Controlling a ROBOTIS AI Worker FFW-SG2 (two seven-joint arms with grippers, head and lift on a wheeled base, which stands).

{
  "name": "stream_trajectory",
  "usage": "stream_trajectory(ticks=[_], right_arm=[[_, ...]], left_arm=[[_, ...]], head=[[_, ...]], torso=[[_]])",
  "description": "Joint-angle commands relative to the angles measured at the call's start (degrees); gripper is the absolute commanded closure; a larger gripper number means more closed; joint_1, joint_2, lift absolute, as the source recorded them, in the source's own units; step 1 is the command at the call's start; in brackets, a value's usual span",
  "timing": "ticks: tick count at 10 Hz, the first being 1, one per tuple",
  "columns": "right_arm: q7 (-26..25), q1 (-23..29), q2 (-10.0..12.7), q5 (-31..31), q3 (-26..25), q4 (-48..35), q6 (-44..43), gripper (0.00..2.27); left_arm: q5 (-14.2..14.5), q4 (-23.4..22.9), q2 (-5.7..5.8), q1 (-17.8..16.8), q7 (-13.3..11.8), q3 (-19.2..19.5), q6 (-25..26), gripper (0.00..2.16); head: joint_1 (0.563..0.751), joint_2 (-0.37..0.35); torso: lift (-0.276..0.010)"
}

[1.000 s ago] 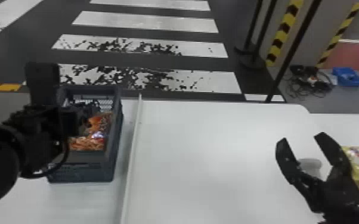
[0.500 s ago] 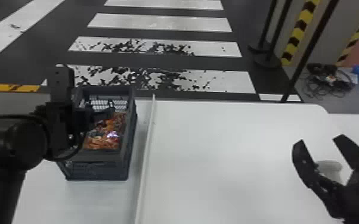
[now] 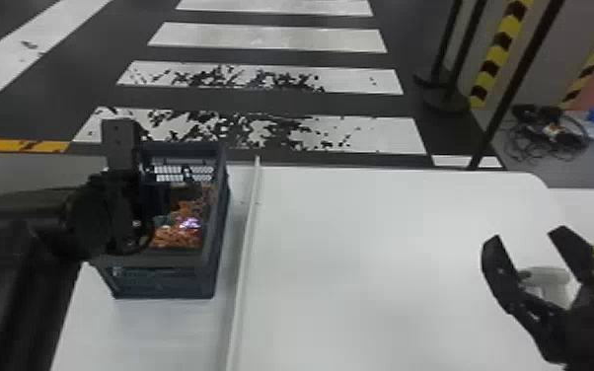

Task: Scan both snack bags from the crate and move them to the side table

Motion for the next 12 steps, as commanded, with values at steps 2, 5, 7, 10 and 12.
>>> stream_trajectory(ticks=[2,5,7,10,12], right_arm=[[-0.01,0.14,-0.45,-0.1,-0.26,0.16,-0.17,0.11],[-0.01,0.41,-0.97,-0.28,-0.53,0.16,-0.35,0.11],[-0.01,0.06,-1.24,-0.71,-0.53,0.33,-0.35,0.11],[-0.01,-0.12,-1.76,-1.07,-0.61,0.24,-0.53,0.11],[-0.01,-0.03,-1.94,-1.15,-0.79,0.24,-0.53,0.11]], left_arm=[[-0.93,8.34,-0.66,-5.09,-0.96,-1.54,-2.83,0.12],[-2.6,15.02,-1.54,-7.9,-1.66,-2.94,-3.71,0.12],[-2.95,17.05,-1.98,-7.9,-1.75,-2.94,-3.71,0.12],[-3.04,17.92,-1.98,-7.9,-2.1,-2.86,-3.36,0.12],[-3.3,20.39,-1.98,-8.6,-2.89,-2.59,-3.71,0.18]], head=[[0.695,-0.021],[0.695,-0.033],[0.695,-0.04],[0.695,-0.044],[0.695,-0.045]], torso=[[-0.095],[-0.095],[-0.095],[-0.095],[-0.095]])
